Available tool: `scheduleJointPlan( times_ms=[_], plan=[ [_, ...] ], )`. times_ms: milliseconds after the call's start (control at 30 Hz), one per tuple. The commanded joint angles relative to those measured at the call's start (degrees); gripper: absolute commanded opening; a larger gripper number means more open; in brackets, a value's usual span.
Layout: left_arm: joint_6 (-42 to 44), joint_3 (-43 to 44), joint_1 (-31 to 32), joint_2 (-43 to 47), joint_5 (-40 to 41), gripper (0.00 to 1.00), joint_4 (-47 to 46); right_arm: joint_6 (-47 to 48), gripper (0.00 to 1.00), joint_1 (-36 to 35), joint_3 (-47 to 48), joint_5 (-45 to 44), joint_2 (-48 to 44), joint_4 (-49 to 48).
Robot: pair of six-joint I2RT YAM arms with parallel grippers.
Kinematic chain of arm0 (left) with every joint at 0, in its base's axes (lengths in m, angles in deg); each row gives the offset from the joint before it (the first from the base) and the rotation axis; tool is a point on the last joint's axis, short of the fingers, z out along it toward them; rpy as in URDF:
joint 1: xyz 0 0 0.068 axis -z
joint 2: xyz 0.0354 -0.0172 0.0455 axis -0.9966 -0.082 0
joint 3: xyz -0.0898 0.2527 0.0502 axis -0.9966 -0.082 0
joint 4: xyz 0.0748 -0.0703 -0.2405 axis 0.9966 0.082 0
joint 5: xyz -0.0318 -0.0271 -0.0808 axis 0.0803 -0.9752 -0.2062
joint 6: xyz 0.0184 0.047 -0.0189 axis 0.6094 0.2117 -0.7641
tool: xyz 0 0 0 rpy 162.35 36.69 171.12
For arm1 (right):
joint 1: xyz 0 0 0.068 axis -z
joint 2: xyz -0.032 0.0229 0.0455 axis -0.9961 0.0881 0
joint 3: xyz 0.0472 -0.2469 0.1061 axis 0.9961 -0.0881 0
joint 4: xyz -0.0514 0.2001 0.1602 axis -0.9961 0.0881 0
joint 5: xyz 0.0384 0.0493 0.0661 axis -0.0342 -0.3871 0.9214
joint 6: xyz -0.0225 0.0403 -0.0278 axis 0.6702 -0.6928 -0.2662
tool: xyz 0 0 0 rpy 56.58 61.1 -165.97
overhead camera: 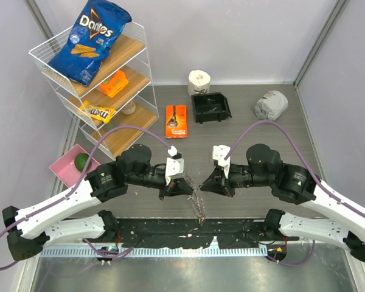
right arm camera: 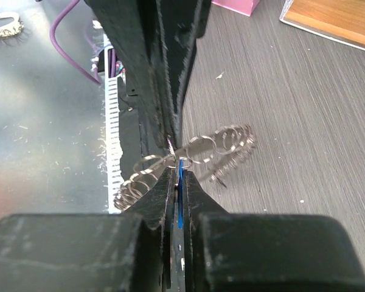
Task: Remove the keys from the keyring
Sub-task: Remove the key from the keyring.
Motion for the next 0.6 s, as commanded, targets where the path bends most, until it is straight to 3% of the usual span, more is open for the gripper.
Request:
scheduleJointPlan(
  times_ms=[0,367,567],
  plan=[
    [0.51,2.36,-0.22,-0.9,0.43,0.0,-0.36,-0.74,0.05,-0.28,3.61,1.51,0.7,-1.0],
    [4.11,2.28,0.66,-0.03,1.57,0.0,1.57,-3.99,0.05,1.73,6.51,1.87,6.58,1.63],
    [7.53,1.32,1.89,2.16,3.41,0.0,2.72,-6.62,0.05,6.04,6.17,6.96,8.17,2.08]
  ],
)
